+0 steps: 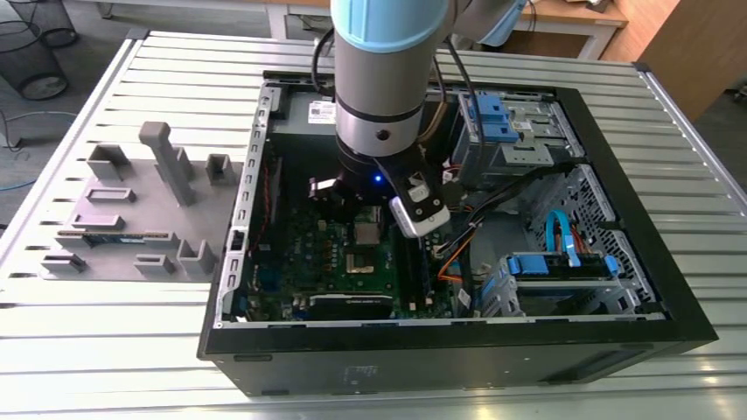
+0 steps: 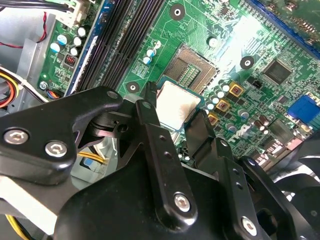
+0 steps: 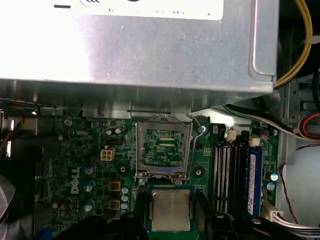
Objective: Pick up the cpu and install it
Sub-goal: 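Place the cpu into insertion slot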
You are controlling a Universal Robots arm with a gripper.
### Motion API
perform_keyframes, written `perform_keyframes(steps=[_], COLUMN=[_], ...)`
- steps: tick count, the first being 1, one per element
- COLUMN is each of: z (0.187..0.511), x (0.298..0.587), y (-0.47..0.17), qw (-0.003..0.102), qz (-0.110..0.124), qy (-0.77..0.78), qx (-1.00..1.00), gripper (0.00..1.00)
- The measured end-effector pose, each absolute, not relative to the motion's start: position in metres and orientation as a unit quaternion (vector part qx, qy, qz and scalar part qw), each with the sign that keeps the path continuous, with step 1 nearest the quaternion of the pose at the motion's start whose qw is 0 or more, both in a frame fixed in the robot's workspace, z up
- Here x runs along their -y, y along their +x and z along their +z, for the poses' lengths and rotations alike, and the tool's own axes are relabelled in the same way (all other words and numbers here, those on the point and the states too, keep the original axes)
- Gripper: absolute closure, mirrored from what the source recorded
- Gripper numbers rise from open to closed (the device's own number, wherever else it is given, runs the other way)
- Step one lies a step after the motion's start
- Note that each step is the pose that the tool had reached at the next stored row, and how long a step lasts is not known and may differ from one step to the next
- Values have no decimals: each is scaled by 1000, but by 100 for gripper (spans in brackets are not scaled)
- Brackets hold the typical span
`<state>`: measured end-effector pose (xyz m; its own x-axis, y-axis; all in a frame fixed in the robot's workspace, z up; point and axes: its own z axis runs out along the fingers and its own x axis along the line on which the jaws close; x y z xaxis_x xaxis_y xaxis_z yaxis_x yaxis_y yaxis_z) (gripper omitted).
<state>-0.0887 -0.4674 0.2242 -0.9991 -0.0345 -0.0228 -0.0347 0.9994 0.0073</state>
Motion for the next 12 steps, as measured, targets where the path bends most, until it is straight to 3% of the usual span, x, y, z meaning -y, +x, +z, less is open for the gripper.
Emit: perform_keyframes(steps=[12], z=[219], x=[467], y=[-89], qw=[11], qz=[4], qy=[-17], qx=[-1000], gripper=[53])
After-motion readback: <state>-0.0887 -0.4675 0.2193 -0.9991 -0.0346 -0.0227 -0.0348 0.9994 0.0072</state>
